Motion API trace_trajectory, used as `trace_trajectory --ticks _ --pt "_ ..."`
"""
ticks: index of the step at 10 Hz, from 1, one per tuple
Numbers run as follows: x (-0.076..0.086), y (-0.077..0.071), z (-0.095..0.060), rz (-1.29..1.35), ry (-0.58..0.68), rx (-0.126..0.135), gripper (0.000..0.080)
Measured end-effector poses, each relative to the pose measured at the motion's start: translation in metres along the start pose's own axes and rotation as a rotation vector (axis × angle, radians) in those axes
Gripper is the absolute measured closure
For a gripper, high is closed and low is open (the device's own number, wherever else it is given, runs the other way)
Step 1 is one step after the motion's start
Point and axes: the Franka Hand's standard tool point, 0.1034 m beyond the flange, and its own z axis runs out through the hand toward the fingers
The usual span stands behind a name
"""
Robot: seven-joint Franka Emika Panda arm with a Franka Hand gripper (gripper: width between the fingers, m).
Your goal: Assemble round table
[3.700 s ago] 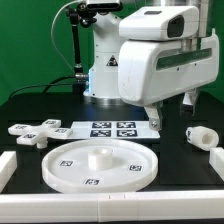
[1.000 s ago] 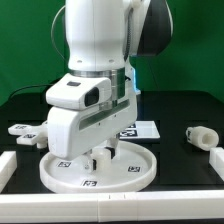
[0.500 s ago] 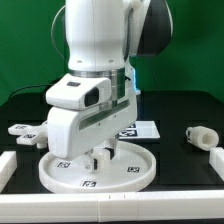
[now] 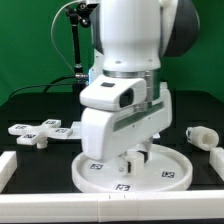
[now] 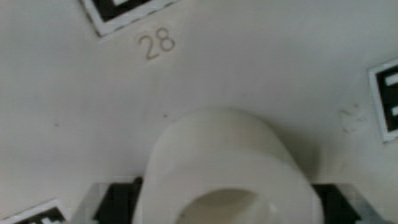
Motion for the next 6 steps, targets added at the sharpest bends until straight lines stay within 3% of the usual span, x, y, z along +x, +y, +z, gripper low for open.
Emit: trace_trajectory --ticks 3,6 --pt "0.030 -0.007 0.000 0.045 0.014 -0.002 0.0394" --pt "0.037 -0.014 0.001 0.103 0.008 0.000 0.0393"
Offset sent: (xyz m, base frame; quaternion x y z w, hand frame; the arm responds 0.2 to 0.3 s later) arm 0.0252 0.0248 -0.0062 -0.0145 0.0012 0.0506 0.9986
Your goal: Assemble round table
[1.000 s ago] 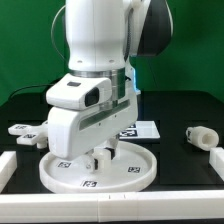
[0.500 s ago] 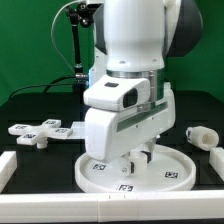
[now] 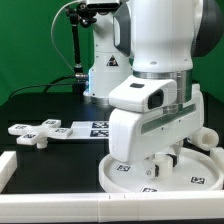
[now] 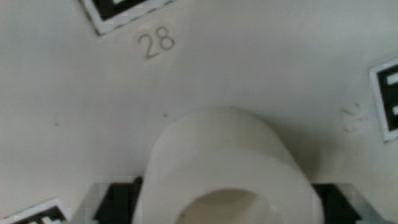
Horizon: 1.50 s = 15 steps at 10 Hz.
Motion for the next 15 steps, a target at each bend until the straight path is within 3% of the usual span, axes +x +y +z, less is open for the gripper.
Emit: trace_trajectory --ticks 2,3,5,7,9,10,12,13,15 --pt "0.000 0.000 0.000 -0.001 0.000 0.000 0.0388" --pt "0.000 0.000 0.000 -0.001 0.000 0.000 0.0195" --pt "-0.001 0.001 -0.001 -0.002 0.000 -0.001 0.0160" --pt "-0.010 -0.001 -0.021 0.061 0.005 -0.011 0.0152" --pt "-0.018 -0.020 -0.044 0.188 0.001 -0.016 0.0150" --pt "-0.013 -0.039 -0.047 0.269 -0.001 -0.018 0.0150" --pt "0.012 -0.087 -0.045 0.471 -0.019 -0.008 0.0150" --pt "0.017 -0.095 -0.043 0.442 -0.019 -0.005 0.0150" --pt "0.015 -0.092 -0.043 0.447 -0.019 -0.006 0.0150"
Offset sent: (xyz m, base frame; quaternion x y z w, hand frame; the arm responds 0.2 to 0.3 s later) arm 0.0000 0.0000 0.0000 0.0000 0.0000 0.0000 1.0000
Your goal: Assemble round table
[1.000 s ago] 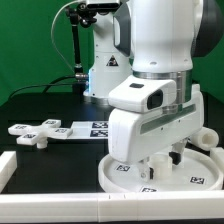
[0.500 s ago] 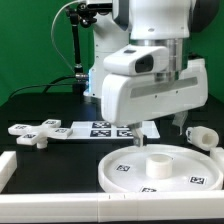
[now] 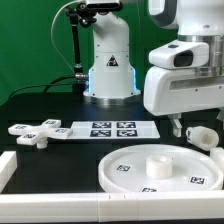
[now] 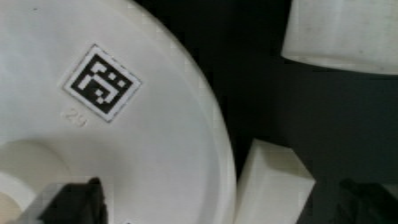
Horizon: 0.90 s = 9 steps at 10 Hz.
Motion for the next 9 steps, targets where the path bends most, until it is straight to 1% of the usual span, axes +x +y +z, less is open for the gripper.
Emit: trace_trajectory --ticks 1,2,3,4,5,6,8,9 --pt "0.000 0.000 0.000 -0.001 0.000 0.000 0.0150" --pt "-0.003 -0.003 0.001 0.073 0.004 0.005 0.0150" --pt "-0.016 -0.012 0.007 0.180 0.000 0.011 0.0150" --pt "-0.025 -0.021 0.012 0.208 -0.016 0.027 0.0150" --pt "-0.025 -0.029 0.013 0.234 -0.019 0.044 0.0150" --pt "-0.025 -0.032 0.013 0.238 -0.026 0.050 0.0150" --pt "-0.026 -0.031 0.014 0.239 -0.027 0.049 0.0150" --pt "-0.032 -0.032 0.015 0.238 -0.102 0.049 0.0150"
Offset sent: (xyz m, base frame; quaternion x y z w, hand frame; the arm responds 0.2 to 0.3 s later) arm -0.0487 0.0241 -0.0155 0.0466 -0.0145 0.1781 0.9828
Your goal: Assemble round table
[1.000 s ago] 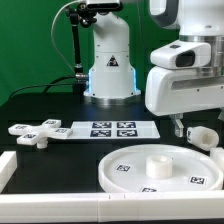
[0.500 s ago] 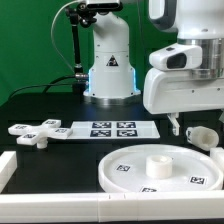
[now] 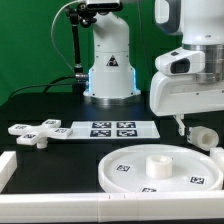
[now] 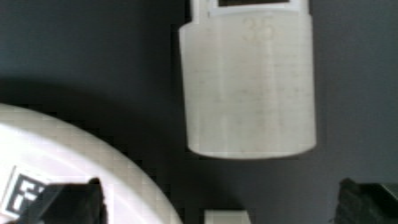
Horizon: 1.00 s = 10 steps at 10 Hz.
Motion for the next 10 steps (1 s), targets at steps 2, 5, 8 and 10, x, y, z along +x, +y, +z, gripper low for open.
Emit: trace_trajectory --ticks 2,5,8,10 --pt "0.014 -0.003 -0.002 0.010 -0.116 0.015 0.0150" --pt "0.010 -0.001 -0.001 0.014 -0.282 0.004 0.0150" --pt "0.003 -0.002 0.005 0.028 -0.480 -0.006 0.0150" --pt "-0.002 0.000 0.009 0.031 -0.630 -0.012 0.0150"
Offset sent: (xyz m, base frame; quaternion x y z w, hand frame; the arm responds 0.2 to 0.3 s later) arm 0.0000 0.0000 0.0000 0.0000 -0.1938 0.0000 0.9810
